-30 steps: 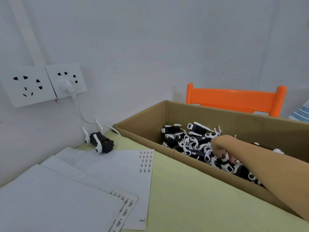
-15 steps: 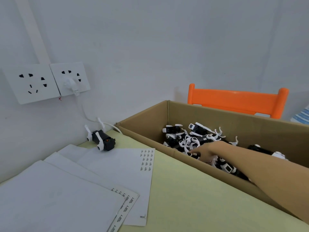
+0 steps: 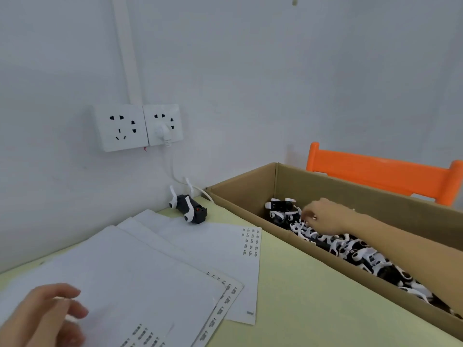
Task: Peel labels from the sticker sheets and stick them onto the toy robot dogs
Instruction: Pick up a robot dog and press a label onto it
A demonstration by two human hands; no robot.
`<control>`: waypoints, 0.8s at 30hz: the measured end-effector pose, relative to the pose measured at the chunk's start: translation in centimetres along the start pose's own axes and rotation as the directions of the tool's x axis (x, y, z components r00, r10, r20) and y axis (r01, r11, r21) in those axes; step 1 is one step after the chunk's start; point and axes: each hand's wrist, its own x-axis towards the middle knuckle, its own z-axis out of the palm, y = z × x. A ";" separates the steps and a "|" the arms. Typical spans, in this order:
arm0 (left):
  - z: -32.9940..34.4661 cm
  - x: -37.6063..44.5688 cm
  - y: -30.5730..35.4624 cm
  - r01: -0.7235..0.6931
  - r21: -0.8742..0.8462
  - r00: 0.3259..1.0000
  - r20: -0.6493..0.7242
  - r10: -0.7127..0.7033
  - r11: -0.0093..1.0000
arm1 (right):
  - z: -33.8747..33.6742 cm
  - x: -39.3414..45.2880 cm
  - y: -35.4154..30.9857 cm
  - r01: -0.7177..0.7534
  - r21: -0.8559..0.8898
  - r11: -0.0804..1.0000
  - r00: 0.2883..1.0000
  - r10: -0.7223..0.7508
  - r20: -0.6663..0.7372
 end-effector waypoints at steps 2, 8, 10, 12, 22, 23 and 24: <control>0.6 -0.3 -0.2 -0.105 0.155 0.991 -0.070 0.117 0.982 | -2.1 -0.3 -2.7 0.106 0.128 0.986 0.975 -0.078 -0.206; 2.3 -1.1 -1.0 -0.244 0.754 0.892 -0.072 0.446 0.610 | -5.5 -4.7 -16.6 0.570 0.297 0.766 0.745 -0.331 -0.579; 2.7 -1.4 -0.9 -0.199 0.911 0.917 0.043 0.398 0.360 | -5.3 -6.2 -21.6 0.621 0.328 0.711 0.747 -0.413 -0.520; 3.2 -1.8 -0.6 -0.139 0.955 0.937 0.041 0.346 0.264 | -3.7 -7.3 -26.0 0.602 0.411 0.685 0.793 -0.453 -0.406; 2.9 -3.3 -0.1 -0.135 0.907 0.972 0.043 0.231 0.398 | 2.6 -10.5 -36.8 0.257 0.858 0.445 0.966 -0.120 -0.227; 2.6 -3.5 0.0 -0.136 0.893 0.975 0.045 0.215 0.430 | 2.7 -10.7 -36.7 0.265 0.855 0.445 0.964 -0.121 -0.236; 2.4 -3.7 0.0 -0.137 0.881 0.979 0.051 0.197 0.454 | 2.6 -10.8 -36.6 0.270 0.849 0.454 0.963 -0.128 -0.237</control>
